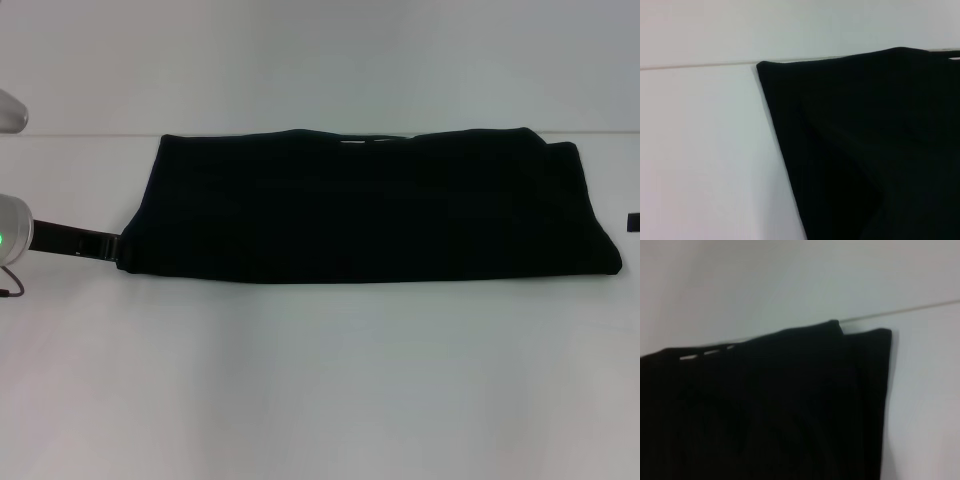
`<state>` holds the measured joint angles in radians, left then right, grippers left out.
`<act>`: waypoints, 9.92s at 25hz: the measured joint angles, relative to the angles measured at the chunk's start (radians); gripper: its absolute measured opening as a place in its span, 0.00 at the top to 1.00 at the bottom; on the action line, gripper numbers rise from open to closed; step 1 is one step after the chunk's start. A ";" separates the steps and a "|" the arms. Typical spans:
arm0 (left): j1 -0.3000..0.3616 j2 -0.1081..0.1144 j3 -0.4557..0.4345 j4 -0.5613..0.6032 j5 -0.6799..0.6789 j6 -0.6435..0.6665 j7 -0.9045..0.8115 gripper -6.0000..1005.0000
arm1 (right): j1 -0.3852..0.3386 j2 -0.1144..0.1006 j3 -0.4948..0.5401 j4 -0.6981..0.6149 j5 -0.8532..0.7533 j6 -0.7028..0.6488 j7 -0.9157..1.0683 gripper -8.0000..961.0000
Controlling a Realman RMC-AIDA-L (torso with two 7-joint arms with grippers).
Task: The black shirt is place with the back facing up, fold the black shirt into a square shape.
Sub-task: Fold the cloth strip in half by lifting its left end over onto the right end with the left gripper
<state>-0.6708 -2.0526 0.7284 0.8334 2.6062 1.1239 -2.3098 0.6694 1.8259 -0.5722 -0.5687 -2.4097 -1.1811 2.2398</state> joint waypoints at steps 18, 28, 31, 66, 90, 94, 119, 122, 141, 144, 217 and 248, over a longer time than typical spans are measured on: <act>-0.012 0.005 -0.004 -0.005 0.000 -0.009 0.019 0.98 | 0.041 0.060 -0.112 0.072 -0.007 0.115 -0.007 0.36; -0.015 0.006 -0.004 -0.006 -0.002 -0.018 0.021 0.98 | 0.025 0.061 -0.098 0.065 0.003 0.059 -0.094 0.51; -0.015 0.006 -0.004 -0.007 -0.003 -0.020 0.021 0.98 | 0.017 0.059 -0.096 0.065 0.003 0.056 -0.098 0.62; 0.152 -0.003 -0.113 0.169 -0.014 0.356 0.088 0.98 | -0.155 0.030 0.032 -0.072 0.000 -0.256 -0.258 0.99; 0.099 0.019 -0.145 0.174 -0.040 0.297 -0.004 0.64 | -0.103 0.062 0.183 -0.209 0.116 -0.301 -0.294 0.57; 0.095 0.032 -0.221 0.176 -0.045 0.376 -0.010 0.52 | -0.057 0.083 0.176 -0.174 0.172 -0.234 -0.345 0.37; 0.068 0.089 -0.381 -0.067 -0.165 0.624 -0.180 0.05 | 0.091 0.154 0.056 -0.094 0.184 0.055 -0.441 0.18; 0.069 0.089 -0.379 -0.076 -0.148 0.604 -0.224 0.05 | 0.090 0.154 0.057 -0.094 0.184 0.071 -0.441 0.18; 0.090 0.087 -0.407 -0.177 -0.069 0.473 -0.436 0.05 | 0.091 0.149 0.064 -0.098 0.200 0.127 -0.442 0.19; 0.098 0.088 -0.442 -0.177 -0.061 0.453 -0.474 0.05 | 0.092 0.148 0.064 -0.102 0.202 0.127 -0.441 0.19; 0.072 0.095 -0.513 -0.291 -0.040 0.256 -0.453 0.18 | 0.092 0.139 0.065 -0.116 0.253 0.147 -0.443 0.19; 0.091 0.099 -0.538 -0.275 -0.040 0.241 -0.331 0.96 | 0.087 0.143 0.064 -0.117 0.253 0.148 -0.444 0.19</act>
<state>-0.5797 -1.9533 0.1904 0.5588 2.5660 1.3654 -2.6407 0.7562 1.9692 -0.5078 -0.6857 -2.1568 -1.0335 1.7963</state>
